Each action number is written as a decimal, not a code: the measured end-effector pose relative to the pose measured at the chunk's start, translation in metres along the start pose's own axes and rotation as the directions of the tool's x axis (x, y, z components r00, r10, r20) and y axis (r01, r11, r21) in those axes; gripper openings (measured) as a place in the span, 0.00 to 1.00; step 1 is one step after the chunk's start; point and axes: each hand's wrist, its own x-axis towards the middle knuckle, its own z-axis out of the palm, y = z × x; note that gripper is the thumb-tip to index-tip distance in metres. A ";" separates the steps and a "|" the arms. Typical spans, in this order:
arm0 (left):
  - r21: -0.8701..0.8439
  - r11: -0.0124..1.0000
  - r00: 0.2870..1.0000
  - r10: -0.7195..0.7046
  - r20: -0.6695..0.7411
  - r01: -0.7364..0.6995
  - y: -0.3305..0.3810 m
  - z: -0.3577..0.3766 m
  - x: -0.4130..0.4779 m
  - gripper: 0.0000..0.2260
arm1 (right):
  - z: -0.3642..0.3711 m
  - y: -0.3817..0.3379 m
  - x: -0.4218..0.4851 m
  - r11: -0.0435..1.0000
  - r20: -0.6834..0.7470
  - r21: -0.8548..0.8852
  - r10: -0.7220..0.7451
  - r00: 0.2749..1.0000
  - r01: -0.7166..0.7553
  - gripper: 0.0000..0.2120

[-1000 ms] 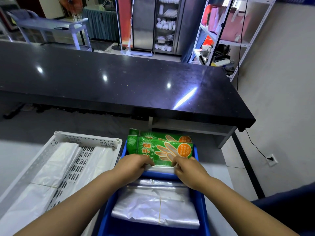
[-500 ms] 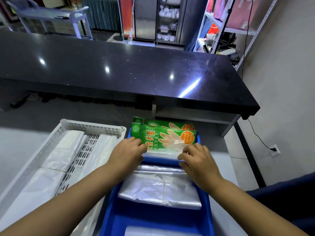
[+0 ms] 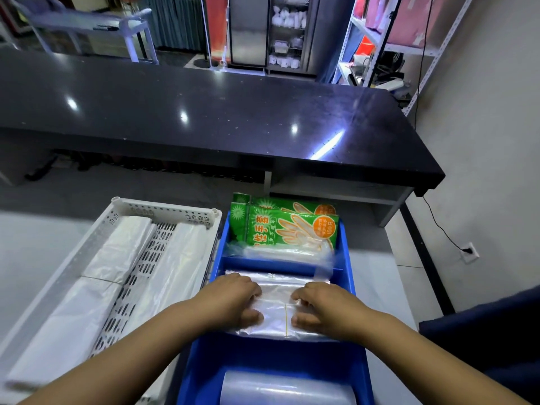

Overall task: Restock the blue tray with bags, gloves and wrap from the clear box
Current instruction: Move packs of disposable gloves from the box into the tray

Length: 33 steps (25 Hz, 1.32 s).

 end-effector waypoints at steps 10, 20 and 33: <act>-0.099 0.995 0.997 -0.042 -0.072 0.035 0.018 -0.006 -0.001 0.16 | -0.016 -0.015 0.004 0.981 0.061 0.194 -0.021 0.998 0.008 0.14; -0.308 0.945 0.884 -0.237 -0.402 0.113 0.007 -0.010 0.023 0.08 | -0.083 0.030 -0.018 0.857 -0.361 0.485 0.379 0.852 -0.175 0.05; 0.027 0.998 0.938 -0.050 -0.344 0.063 0.032 0.013 -0.009 0.07 | -0.068 0.019 0.009 0.902 -0.422 0.428 0.259 0.869 -0.061 0.06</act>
